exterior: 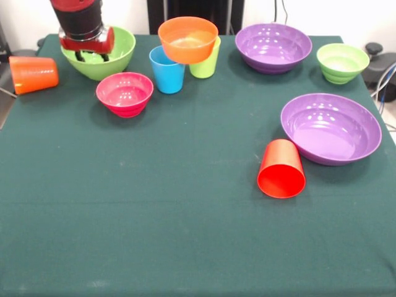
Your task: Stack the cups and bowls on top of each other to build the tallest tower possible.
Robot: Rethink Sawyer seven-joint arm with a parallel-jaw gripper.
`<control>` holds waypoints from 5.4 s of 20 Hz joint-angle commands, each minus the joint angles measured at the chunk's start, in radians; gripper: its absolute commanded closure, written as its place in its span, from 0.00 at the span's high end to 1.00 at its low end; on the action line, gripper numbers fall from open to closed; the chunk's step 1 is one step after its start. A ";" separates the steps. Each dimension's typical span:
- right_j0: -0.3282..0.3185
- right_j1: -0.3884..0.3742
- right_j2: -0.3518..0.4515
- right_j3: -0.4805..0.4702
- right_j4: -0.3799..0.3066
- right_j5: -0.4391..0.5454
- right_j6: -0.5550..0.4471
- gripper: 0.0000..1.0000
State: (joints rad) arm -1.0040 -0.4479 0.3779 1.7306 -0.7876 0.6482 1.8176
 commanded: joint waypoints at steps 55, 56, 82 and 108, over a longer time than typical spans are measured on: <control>-0.053 -0.169 0.161 0.096 0.016 0.175 -0.283 1.00; -0.053 -0.171 0.163 0.097 0.016 0.178 -0.282 1.00; -0.133 -0.117 0.163 0.136 -0.058 0.122 -0.258 1.00; -0.190 -0.064 0.154 0.114 -0.098 0.109 -0.294 1.00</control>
State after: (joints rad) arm -1.2025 -0.5618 0.4982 1.8281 -0.7857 0.7469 1.8176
